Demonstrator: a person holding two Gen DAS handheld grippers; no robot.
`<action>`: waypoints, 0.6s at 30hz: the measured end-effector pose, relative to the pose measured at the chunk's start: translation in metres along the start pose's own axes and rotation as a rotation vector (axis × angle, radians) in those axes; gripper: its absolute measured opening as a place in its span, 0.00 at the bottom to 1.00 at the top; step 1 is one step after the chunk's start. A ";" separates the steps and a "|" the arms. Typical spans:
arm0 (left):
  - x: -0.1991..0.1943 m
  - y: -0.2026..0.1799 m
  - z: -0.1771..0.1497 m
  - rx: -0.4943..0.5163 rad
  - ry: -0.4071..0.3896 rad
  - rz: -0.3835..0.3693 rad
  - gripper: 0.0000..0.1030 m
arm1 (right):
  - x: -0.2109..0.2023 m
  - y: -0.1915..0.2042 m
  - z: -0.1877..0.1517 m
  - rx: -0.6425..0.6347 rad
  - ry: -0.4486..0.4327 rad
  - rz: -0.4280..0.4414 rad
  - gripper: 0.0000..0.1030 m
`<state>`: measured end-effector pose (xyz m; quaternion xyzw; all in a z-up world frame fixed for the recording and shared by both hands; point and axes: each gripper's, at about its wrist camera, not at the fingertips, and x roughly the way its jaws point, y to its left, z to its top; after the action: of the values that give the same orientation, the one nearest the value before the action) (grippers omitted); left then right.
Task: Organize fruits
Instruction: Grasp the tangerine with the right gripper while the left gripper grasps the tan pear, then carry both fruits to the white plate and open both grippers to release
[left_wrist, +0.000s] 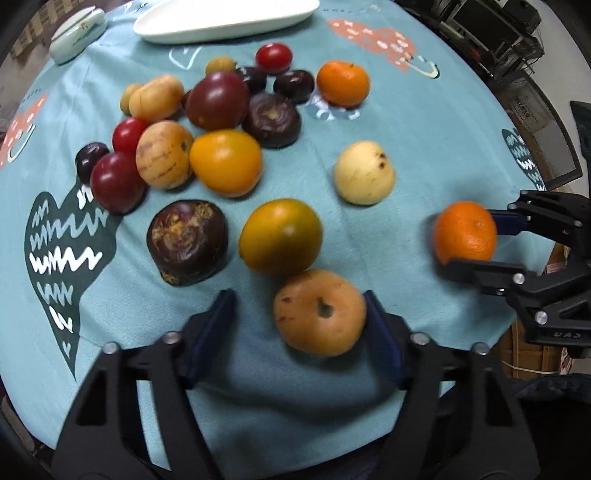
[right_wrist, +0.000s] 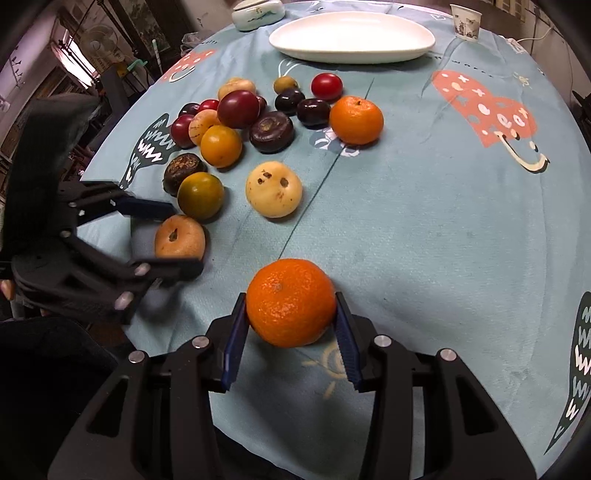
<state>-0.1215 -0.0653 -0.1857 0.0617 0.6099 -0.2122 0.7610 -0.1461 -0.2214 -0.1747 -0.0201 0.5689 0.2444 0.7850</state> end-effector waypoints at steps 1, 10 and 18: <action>-0.002 -0.002 0.000 -0.002 0.005 -0.040 0.45 | 0.000 -0.001 0.000 -0.005 0.000 0.000 0.44; -0.049 0.000 0.002 0.024 -0.072 0.064 0.45 | -0.013 0.005 0.021 -0.042 -0.055 0.021 0.44; -0.113 0.015 0.054 -0.004 -0.263 0.217 0.45 | -0.032 0.020 0.061 -0.053 -0.157 0.023 0.44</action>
<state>-0.0855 -0.0431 -0.0670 0.0974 0.4952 -0.1337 0.8529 -0.1078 -0.1963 -0.1195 -0.0153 0.4992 0.2693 0.8234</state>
